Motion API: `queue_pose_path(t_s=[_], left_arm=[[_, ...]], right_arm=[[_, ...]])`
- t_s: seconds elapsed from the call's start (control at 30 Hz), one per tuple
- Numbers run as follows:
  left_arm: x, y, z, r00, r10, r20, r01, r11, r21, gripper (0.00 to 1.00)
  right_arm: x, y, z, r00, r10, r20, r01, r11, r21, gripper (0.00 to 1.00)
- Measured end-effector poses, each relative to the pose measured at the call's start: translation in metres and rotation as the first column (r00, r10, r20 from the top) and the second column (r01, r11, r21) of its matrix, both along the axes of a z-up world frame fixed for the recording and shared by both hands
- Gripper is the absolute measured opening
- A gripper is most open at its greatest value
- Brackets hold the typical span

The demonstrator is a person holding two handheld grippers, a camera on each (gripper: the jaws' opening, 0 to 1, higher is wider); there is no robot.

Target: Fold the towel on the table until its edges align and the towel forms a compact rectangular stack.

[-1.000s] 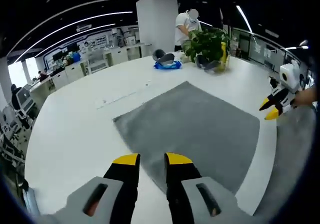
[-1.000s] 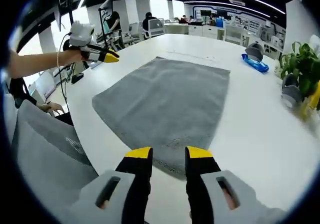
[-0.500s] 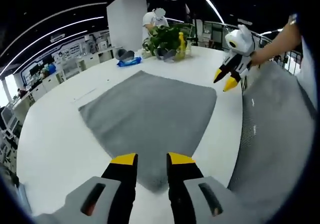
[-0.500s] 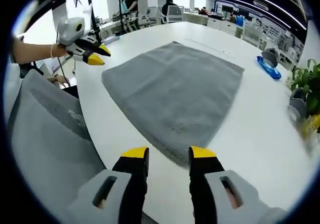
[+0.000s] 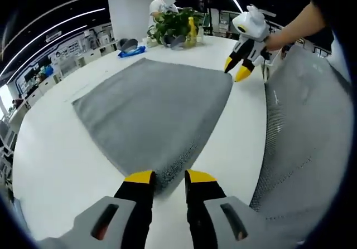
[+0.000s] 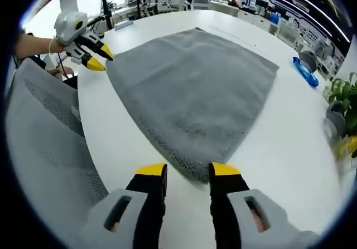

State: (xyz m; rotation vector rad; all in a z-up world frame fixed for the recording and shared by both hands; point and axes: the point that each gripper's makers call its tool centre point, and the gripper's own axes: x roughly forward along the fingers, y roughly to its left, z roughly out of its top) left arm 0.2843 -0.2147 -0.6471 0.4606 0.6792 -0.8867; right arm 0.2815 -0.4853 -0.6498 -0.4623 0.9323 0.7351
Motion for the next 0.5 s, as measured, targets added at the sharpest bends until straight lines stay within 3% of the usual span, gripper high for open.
queue_pose_path(t_s=[0.1,0.13,0.3,0.37,0.4,0.43,0.5], left_arm=[[-0.001,0.0,-0.009,1.0,-0.017,-0.001,0.017,0.999,0.039,0.22],[0.001,-0.003,-0.005,1.0,-0.01,0.013,0.01,1.0,0.009,0.21],[0.004,0.004,-0.007,1.0,0.016,0.004,-0.016,0.999,0.03,0.15],[0.003,0.002,-0.006,1.0,-0.009,0.024,0.008,0.999,0.042,0.13],[0.004,0.003,-0.007,0.999,-0.012,0.037,0.01,0.998,0.056,0.12],[0.005,0.004,-0.007,0.998,-0.027,0.057,0.022,0.996,0.082,0.1],[0.004,0.004,-0.007,0.995,-0.058,0.087,0.048,0.992,0.118,0.08]], right_arm=[[-0.001,-0.003,-0.008,1.0,0.004,-0.006,-0.004,1.0,-0.025,0.26],[-0.001,-0.003,-0.01,1.0,0.005,-0.007,-0.006,1.0,-0.031,0.25],[0.002,-0.008,-0.011,0.999,-0.034,0.022,0.035,0.999,-0.031,0.19],[0.002,-0.01,-0.012,0.999,-0.036,0.038,0.038,0.998,-0.04,0.13],[0.005,-0.018,-0.012,0.996,-0.062,0.065,0.067,0.994,-0.084,0.06],[0.008,-0.021,-0.012,0.995,-0.041,0.095,0.052,0.993,-0.111,0.04],[0.005,-0.015,-0.013,0.995,-0.033,0.097,0.042,0.994,-0.099,0.03]])
